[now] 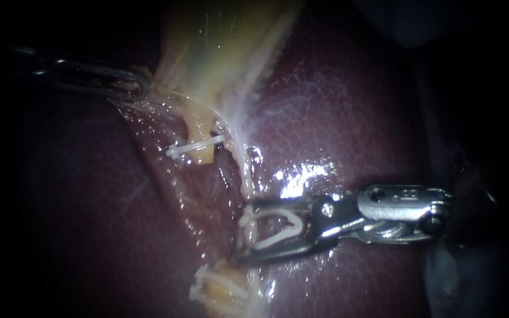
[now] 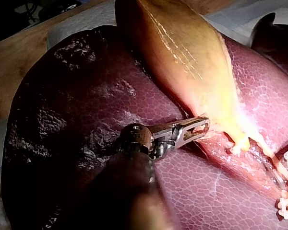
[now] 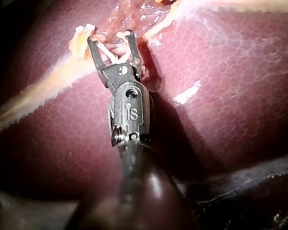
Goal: Clipping first clip right tube
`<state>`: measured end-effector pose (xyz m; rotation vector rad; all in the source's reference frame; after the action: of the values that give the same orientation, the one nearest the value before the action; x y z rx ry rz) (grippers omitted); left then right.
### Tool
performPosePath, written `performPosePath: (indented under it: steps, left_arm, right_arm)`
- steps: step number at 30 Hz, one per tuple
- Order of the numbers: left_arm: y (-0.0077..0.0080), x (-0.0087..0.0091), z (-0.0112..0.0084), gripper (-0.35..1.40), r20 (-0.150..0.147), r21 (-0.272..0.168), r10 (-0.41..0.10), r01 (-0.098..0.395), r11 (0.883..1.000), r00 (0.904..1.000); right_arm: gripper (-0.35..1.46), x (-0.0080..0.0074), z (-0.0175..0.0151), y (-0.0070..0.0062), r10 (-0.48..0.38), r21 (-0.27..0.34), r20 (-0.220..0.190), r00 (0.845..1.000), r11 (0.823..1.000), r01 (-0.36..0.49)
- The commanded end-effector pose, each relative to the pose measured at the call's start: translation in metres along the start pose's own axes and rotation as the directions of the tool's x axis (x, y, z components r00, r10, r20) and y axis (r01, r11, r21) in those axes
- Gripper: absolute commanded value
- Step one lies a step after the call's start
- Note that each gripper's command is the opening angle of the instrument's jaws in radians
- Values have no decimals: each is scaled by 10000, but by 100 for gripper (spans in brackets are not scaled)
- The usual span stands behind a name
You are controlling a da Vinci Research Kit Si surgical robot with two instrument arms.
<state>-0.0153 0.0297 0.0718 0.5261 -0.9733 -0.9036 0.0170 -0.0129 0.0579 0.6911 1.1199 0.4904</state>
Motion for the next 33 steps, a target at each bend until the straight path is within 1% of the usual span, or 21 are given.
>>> performPosePath:
  steps: [1,4,8,12,20,24,28,31,33]
  left_arm:
    - [0,0,0,-35,3,0,-1,1,10000,10000]
    - [0,0,0,-35,3,1,-1,1,10000,10000]
    - [0,0,0,-35,3,1,-1,1,10000,10000]
    - [0,0,0,-35,3,1,0,0,10000,10000]
    - [0,0,0,-35,3,0,1,-1,10000,10000]
    - [0,1,1,-35,7,-8,3,-3,10000,10000]
    - [0,1,1,-35,-3,18,4,-4,10000,10000]
    - [0,1,1,-35,-3,18,4,-4,10000,10000]
    - [0,1,1,-35,-2,18,4,-4,10000,10000]
  right_arm:
    - [50,-1,-2,1,-8,8,4,10000,10000,8]
    - [50,-5,-8,5,-12,20,9,10000,10000,12]
    - [50,-10,-17,11,221,34,-13,9998,9998,-221]
    - [49,-16,-24,19,336,-10,164,9993,9994,-335]
    - [49,-26,-22,30,651,37,187,9977,9979,-652]
    - [49,-39,-13,41,873,126,230,9959,9961,-876]
    - [49,-55,-5,55,1086,187,273,9937,9939,-1091]
    - [49,-63,-1,65,1215,193,289,9922,9923,-1221]
    - [49,-67,1,69,1254,236,310,9916,9917,-1262]
